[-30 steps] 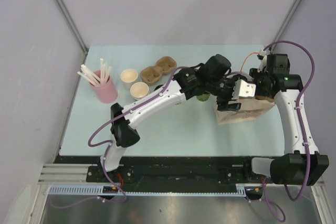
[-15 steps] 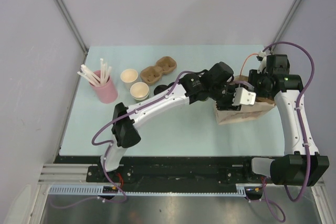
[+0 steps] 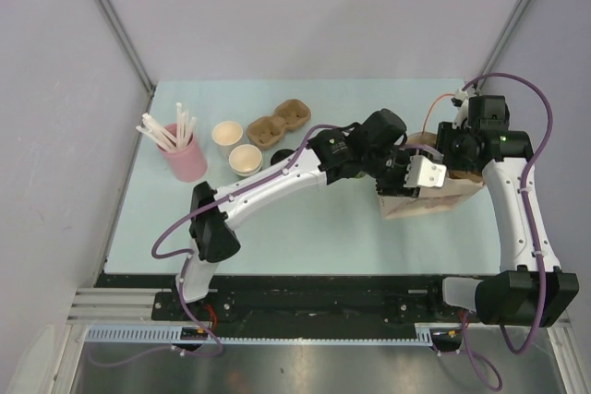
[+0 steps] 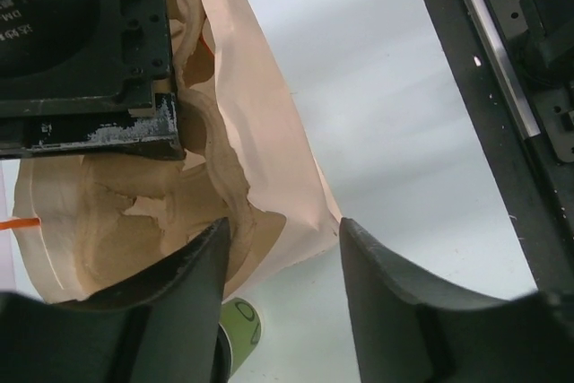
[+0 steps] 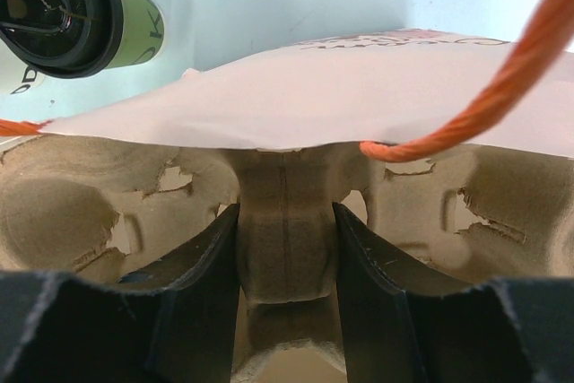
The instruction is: Pack the takeout coffee
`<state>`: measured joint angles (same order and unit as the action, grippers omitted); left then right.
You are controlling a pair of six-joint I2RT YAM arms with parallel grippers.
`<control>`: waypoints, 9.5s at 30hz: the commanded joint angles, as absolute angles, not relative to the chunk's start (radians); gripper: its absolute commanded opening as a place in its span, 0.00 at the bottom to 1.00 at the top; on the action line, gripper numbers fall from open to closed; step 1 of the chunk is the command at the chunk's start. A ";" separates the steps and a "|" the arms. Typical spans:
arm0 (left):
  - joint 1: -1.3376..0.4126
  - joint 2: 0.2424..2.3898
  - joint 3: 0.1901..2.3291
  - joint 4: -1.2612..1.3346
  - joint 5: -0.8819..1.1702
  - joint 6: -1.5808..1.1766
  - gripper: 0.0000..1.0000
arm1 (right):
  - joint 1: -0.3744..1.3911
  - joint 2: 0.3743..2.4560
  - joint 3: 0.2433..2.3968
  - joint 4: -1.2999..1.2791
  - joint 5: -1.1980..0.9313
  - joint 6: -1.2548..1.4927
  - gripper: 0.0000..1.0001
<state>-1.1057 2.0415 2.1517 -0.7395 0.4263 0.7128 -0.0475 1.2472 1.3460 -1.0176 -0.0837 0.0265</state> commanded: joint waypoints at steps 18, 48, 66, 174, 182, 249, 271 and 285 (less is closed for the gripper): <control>-1.140 1.944 2.106 -0.792 0.512 0.755 0.59 | -0.041 1.267 1.342 -1.034 -0.064 0.066 0.10; -1.089 1.985 2.241 -0.810 0.555 0.696 0.00 | 0.095 1.246 1.264 -0.916 0.000 0.066 0.10; -0.985 2.121 2.557 -0.792 0.361 0.320 0.63 | 0.136 1.167 1.135 -0.877 0.067 0.060 0.11; -0.899 2.264 2.479 -0.523 0.276 -0.184 0.00 | 0.049 1.537 1.066 -0.853 0.057 -0.175 0.08; -0.899 2.266 2.456 -0.514 0.262 -0.150 0.00 | 0.055 1.491 1.058 -0.841 0.032 -0.187 0.47; -0.931 2.232 2.347 -0.514 0.278 0.048 0.06 | 0.140 0.698 1.127 -0.663 -0.227 0.034 1.00; -0.930 2.106 2.358 -0.522 0.343 0.089 0.86 | 0.141 0.724 1.173 -0.689 -0.261 0.077 1.00; -0.821 1.866 2.263 -0.650 0.353 0.058 0.96 | 0.166 0.798 1.310 -0.709 -0.319 0.158 0.87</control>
